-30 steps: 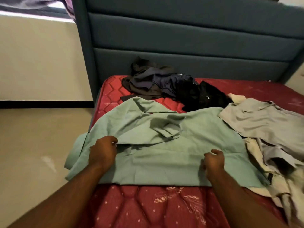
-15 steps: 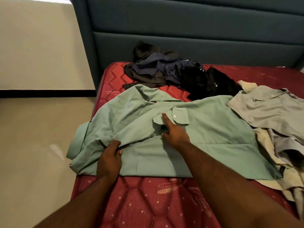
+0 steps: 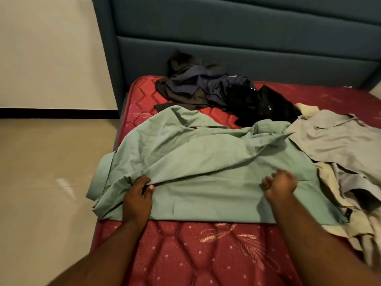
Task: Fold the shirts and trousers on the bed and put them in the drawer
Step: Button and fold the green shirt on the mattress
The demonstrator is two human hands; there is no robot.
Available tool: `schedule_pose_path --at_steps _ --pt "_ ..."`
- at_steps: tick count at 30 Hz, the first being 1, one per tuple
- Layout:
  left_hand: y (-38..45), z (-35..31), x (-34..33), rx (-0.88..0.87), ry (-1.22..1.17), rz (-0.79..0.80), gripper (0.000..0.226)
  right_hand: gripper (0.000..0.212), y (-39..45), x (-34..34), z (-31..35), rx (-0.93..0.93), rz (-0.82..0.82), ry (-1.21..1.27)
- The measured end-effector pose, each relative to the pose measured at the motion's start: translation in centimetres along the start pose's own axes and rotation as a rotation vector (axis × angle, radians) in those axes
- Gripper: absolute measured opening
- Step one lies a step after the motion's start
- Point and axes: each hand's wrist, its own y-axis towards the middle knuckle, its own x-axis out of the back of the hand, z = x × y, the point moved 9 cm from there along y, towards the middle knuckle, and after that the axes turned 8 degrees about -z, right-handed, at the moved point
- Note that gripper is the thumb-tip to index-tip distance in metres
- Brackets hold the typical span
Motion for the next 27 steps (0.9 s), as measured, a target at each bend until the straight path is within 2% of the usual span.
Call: schedule_pose_path --at_steps 2,6,11,14,16,17,18,20,21,22,23,25,27 --pt "0.0 0.0 -0.1 -0.01 0.013 0.002 0.027 0.026 -1.2 0.1 -2.6 -0.009 -0.006 -0.108" --pt "0.5 0.1 -0.2 -0.021 0.066 0.009 0.027 0.007 -2.3 -2.5 -4.4 -0.09 0.035 -0.168" --pt "0.8 0.3 -0.3 -0.008 0.081 -0.032 0.024 0.012 -0.3 -6.8 -3.1 -0.07 0.144 -0.249" --pt "0.6 0.5 -0.3 -0.024 0.096 -0.066 0.022 0.016 2.6 -8.0 -2.2 -0.024 0.091 -0.323" --pt "0.5 0.5 -0.2 -0.027 0.089 -0.077 0.021 0.02 4.0 -8.5 0.1 0.098 0.0 -0.307" --pt "0.4 0.5 -0.2 -0.023 0.086 -0.08 0.022 0.015 3.9 -8.6 2.2 0.235 -0.061 -0.309" --pt "0.3 0.6 -0.2 -0.018 0.089 -0.082 0.022 0.019 2.9 -8.6 4.6 0.405 -0.121 -0.334" --pt "0.0 0.5 -0.3 -0.021 0.097 -0.081 0.024 0.024 0.6 -8.7 8.0 0.709 -0.173 -0.529" --pt "-0.1 0.4 -0.4 -0.027 0.093 -0.078 0.025 0.022 -0.3 -8.4 8.4 0.779 -0.173 -0.621" --pt "-0.1 0.4 -0.4 -0.028 0.092 -0.073 0.025 0.019 0.1 -7.5 7.7 0.774 -0.157 -0.688" --pt "-0.3 0.4 -0.4 -0.028 0.094 -0.062 0.026 0.022 1.1 -5.5 6.5 0.676 -0.171 -0.696" --pt "-0.3 0.4 -0.4 -0.03 0.097 -0.049 0.027 0.041 3.0 -1.1 3.2 0.392 -0.254 -0.617" --pt "-0.4 0.1 -0.5 -0.057 0.115 -0.029 0.029 0.051 3.4 0.5 1.7 0.358 -0.214 -0.597"
